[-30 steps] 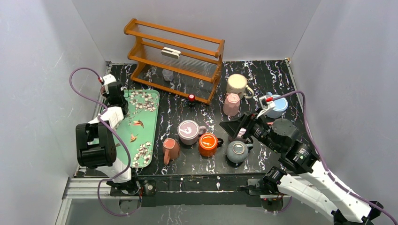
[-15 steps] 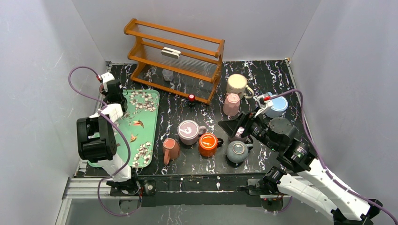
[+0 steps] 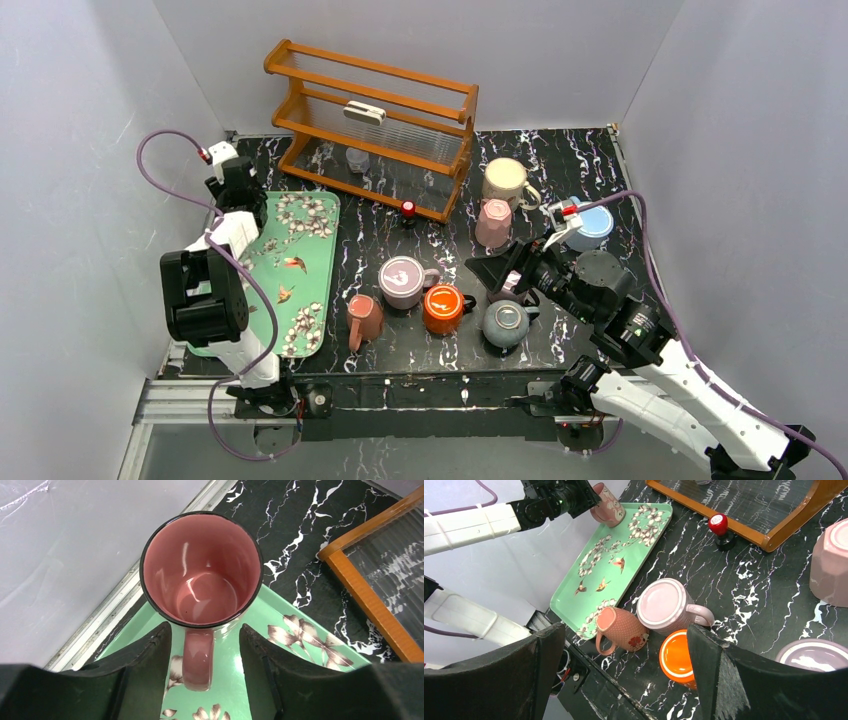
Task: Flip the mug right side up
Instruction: Place the cup on the tray.
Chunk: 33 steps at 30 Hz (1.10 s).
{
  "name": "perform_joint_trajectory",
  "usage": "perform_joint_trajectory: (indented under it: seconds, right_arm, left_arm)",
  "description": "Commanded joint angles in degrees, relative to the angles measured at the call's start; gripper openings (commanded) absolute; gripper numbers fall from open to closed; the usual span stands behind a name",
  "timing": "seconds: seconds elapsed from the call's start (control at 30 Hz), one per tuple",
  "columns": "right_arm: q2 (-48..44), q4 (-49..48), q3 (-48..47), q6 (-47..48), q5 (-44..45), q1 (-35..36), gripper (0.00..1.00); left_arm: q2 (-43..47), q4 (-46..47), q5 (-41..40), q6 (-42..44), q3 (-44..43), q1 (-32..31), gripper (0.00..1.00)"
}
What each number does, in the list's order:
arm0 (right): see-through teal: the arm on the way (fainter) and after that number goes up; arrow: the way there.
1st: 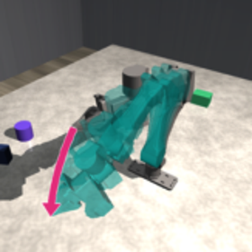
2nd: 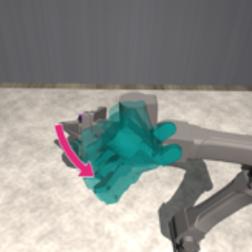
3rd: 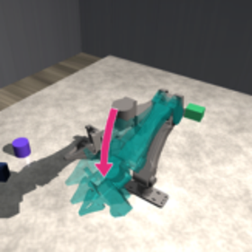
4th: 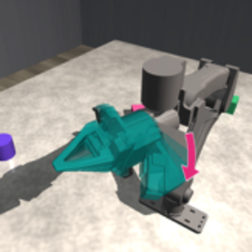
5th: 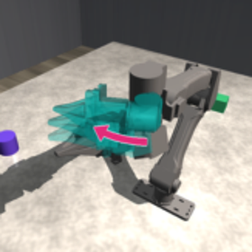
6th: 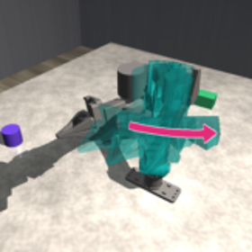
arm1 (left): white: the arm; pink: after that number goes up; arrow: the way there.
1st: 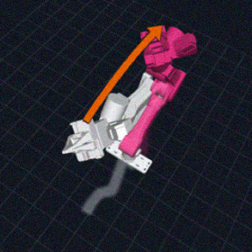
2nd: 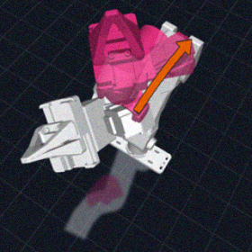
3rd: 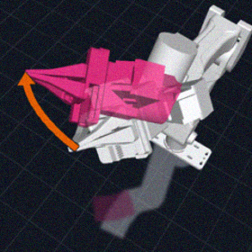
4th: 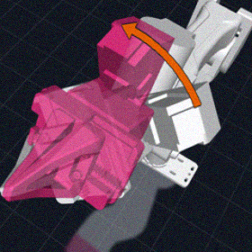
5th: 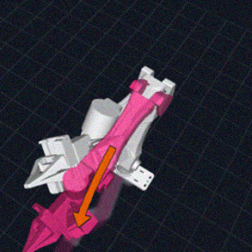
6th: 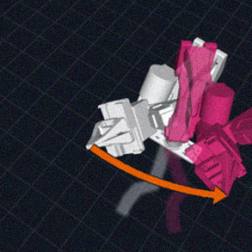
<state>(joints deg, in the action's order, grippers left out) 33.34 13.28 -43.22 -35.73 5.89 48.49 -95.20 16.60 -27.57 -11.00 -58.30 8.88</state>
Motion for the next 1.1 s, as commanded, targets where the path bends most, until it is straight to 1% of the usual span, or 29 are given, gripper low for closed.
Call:
perform_joint_trajectory:
  seconds: [0.0,0.03,0.07,0.1,0.13,0.17,0.23,0.27,0.4,0.47,0.5,0.57,0.73,0.83,0.9,1.0,1.07]
  right_arm:
    - [-0.41,-0.29,-0.82,-0.18,1.21,-0.02,0.99]
    - [-0.2,0.31,-0.86,-0.62,1.51,-0.01,0.99]
    - [0.03,1.03,-1.04,-1.0,1.84,0.01,0.99]
    - [0.39,1.75,-1.26,-1.35,2.3,0.02,0.99]
    - [0.8,2.68,-1.55,-1.84,2.86,0.0,0.99]
    - [1.37,4.19,-1.98,-2.38,3.59,0.02,0.99]
    - [2.72,7.2,-3.31,-4.01,5.71,-0.03,0.99]
    - [3.46,8.53,-4.03,-4.65,7.06,0.02,0.99]
    - [5.7,11.23,-5.12,-5.2,9.42,0.03,0.99]
    - [6.69,12.79,-5.8,-5.5,10.53,-0.03,0.99]
    - [7.33,13.29,-6.06,-5.2,10.88,0.01,0.99]
    - [8.9,14.05,-6.61,-3.71,11.22,0.0,0.99]
    - [13.74,17.36,-8.8,-2.18,13.91,0.03,0.99]
    - [17.01,17.13,-9.71,1.09,13.21,-0.02,0.99]
    - [19.41,17.0,-10.76,3.0,13.63,-0.04,0.99]
    - [22.66,13.9,-11.35,5.54,17.55,-0.03,0.99]
    - [24.7,11.28,-12.07,9.3,19.65,-0.07,0.99]
  left_arm:
    - [4.03,-7.18,1.62,-1.81,-4.44,0.34,0.53]
    - [4.76,-9.46,2.49,-1.78,-5.59,0.34,0.55]
    - [5.55,-11.26,3.79,-1.63,-6.39,0.34,0.69]
    - [6.54,-12.65,4.98,-1.57,-7.01,0.34,0.81]
    - [7.55,-14.07,6.04,-1.67,-7.55,0.35,0.96]
    - [8.57,-15.34,7.23,-1.99,-7.93,0.35,0.98]
    - [10.67,-18.73,10.72,-3.32,-8.61,0.35,0.98]
    - [11.75,-20.48,13.69,-3.99,-8.87,0.34,0.98]
    - [16.14,-26.55,23.14,-7.98,-8.49,0.29,0.98]
    - [17.67,-28.36,27.18,-9.16,-8.21,0.26,0.98]
    - [18.4,-28.88,31.26,-9.54,-7.99,0.21,0.98]
    - [20.25,-29.37,34.89,-10.81,-6.94,-0.29,0.98]
    - [25.19,-29.55,40.01,-12.27,-3.77,-4.31,0.98]
    - [27.82,-29.55,42.84,-12.35,-1.5,-7.91,0.98]
    - [29.14,-29.7,45.33,-11.7,-0.1,-11.59,0.98]
    - [30.37,-30.04,48.3,-11.21,1.6,-14.53,0.98]
    - [31.94,-30.07,48.02,-10.66,2.96,-16.85,0.98]
